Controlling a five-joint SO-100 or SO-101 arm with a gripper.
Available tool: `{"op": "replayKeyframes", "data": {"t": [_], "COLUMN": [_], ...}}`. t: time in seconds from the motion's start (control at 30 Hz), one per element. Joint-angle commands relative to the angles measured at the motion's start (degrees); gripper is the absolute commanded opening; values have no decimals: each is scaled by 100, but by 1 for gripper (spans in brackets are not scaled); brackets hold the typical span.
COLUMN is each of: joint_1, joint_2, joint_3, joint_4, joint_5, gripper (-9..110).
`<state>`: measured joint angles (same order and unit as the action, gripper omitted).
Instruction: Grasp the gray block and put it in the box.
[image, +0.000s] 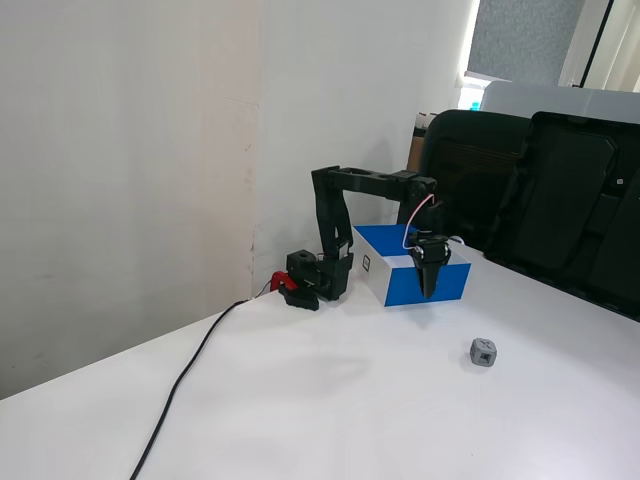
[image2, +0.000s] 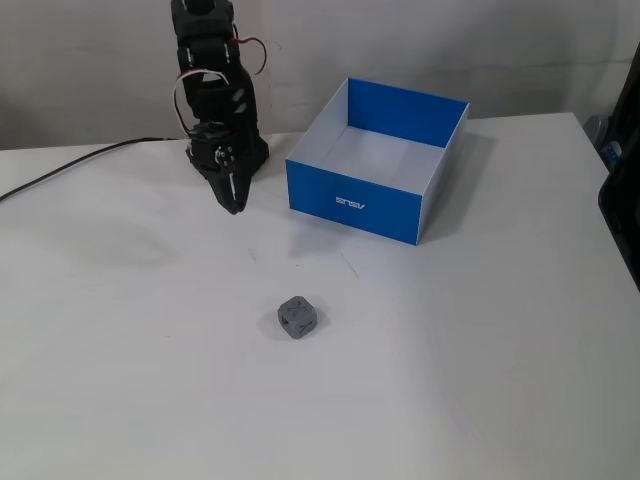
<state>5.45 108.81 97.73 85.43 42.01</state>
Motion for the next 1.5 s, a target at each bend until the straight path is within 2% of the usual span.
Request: {"op": "replayKeyframes", "data": {"t": [0.0, 0.4, 0.5, 0.63, 0.77, 0.87, 1.47], "joint_1": [62, 167, 237, 387, 580, 712, 1020], "joint_2": [-149, -1995, -2514, -3015, -3331, -3560, -5291], "joint_3": [-615, -2373, -2944, -3428, -3639, -3823, -6416], "joint_4": [26, 62, 167, 281, 281, 281, 1257], "joint_5": [387, 580, 580, 536, 580, 580, 624], "gripper": [0, 0, 12, 19, 35, 40, 39]}}
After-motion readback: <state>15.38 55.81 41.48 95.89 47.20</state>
